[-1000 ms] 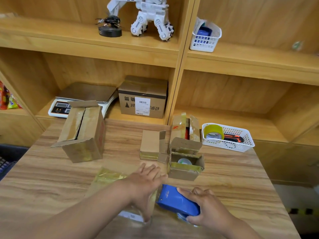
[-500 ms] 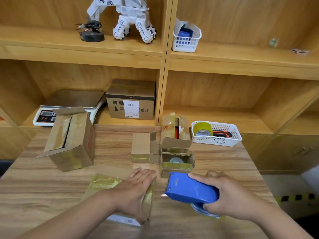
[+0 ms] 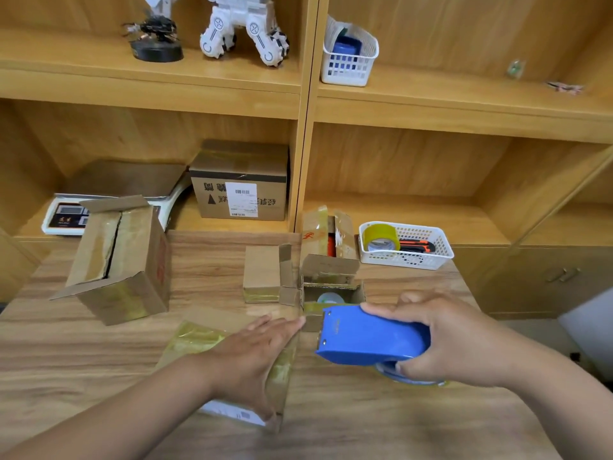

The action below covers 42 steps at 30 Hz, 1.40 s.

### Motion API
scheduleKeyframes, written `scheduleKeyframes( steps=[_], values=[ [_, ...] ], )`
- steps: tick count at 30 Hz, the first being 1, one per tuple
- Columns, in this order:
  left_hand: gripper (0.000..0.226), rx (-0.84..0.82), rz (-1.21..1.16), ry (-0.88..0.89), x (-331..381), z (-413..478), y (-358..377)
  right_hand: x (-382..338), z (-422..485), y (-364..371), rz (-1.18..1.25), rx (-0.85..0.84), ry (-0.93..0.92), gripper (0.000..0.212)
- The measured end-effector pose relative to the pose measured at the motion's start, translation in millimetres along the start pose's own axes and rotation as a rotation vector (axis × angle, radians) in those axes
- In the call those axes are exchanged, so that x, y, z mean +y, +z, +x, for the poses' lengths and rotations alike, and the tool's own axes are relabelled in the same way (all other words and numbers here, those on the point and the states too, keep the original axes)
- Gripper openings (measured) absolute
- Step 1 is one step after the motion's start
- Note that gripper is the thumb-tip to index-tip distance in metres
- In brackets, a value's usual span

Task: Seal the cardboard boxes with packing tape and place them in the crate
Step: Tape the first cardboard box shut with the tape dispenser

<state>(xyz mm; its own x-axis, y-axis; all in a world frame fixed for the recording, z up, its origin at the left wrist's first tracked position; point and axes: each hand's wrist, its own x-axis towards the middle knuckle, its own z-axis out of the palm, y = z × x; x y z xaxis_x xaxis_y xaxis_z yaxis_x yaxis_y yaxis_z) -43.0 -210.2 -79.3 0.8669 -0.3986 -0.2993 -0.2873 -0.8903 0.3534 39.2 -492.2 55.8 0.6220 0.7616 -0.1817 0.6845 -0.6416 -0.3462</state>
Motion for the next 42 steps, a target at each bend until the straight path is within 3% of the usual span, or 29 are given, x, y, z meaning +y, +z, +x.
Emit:
scheduleKeyframes(
  steps=[8, 14, 24, 33, 42],
  values=[
    [0.136, 0.051, 0.105, 0.076, 0.0, -7.6, -5.7, 25.5, -16.5, 40.8, 0.007, -0.051, 0.062, 0.073],
    [0.134, 0.161, 0.206, -0.007, -14.5, -25.5, 1.5, 27.4, -18.8, 52.2, 0.032, -0.048, 0.070, 0.070],
    [0.138, 0.106, 0.144, -0.084, -25.4, -26.2, 2.5, 28.4, -21.8, 67.3, 0.095, -0.100, 0.118, 0.071],
    [0.141, 0.084, 0.076, -0.121, -26.9, -26.9, 2.1, 20.8, -23.0, 29.5, 0.292, -0.008, 0.108, 0.077],
    [0.144, 0.062, 0.085, -0.102, -24.6, -28.3, -2.8, 12.5, -29.3, 33.3, 0.181, -0.035, 0.137, 0.076]
  ],
)
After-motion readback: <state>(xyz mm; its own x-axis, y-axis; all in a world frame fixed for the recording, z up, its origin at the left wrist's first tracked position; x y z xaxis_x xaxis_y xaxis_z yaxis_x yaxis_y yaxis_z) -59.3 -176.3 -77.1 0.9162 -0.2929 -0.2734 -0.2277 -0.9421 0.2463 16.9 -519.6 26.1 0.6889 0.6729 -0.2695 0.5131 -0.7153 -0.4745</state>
